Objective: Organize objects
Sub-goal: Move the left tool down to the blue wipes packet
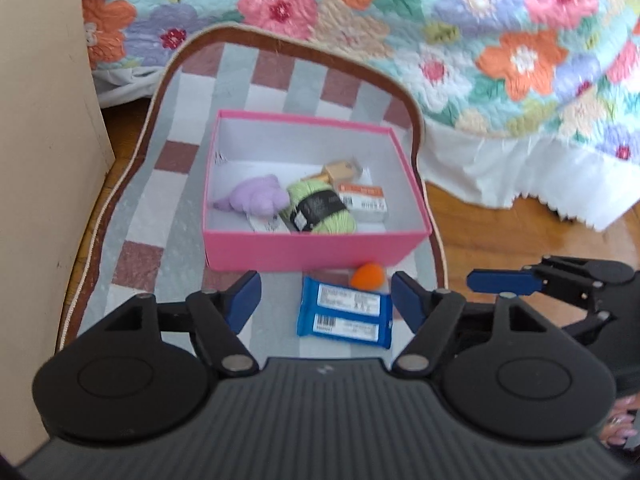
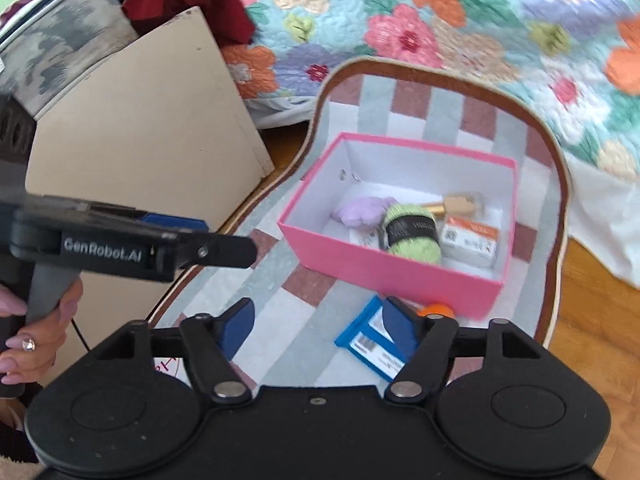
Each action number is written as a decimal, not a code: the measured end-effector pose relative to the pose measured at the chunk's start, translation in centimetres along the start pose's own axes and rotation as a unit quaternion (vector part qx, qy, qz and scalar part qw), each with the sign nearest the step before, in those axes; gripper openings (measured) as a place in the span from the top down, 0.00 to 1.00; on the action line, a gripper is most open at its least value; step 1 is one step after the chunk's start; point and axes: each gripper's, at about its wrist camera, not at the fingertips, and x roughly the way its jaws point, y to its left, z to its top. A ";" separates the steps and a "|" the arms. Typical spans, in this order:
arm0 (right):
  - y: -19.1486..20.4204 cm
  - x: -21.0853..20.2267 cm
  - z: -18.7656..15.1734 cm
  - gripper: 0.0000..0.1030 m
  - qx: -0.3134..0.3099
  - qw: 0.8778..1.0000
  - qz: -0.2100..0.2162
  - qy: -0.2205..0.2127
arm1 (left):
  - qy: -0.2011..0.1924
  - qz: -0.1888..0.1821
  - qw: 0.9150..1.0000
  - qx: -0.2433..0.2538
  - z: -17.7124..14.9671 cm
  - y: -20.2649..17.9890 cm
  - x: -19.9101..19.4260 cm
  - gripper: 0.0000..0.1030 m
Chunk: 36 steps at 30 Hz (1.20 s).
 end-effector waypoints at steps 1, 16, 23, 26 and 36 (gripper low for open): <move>-0.7 0.2 -0.6 0.26 0.011 1.000 0.002 0.001 | 0.006 -0.005 1.000 -0.001 -0.4 0.1 0.6 0.27; -9.7 7.3 -8.6 0.26 0.188 0.982 -0.003 -0.006 | 0.029 -0.009 0.999 -0.015 -5.6 2.3 11.5 0.24; -11.8 11.1 -10.0 0.26 0.230 0.973 -0.005 -0.003 | 0.052 -0.029 0.995 -0.074 -5.9 3.9 18.1 0.32; -12.0 12.4 -10.0 0.31 0.224 0.974 -0.021 0.002 | 0.064 -0.027 0.994 -0.082 -5.8 3.7 19.8 0.35; -13.7 14.4 -11.3 0.71 0.284 0.959 -0.012 -0.002 | 0.064 -0.051 0.994 -0.071 -7.6 2.2 21.0 0.71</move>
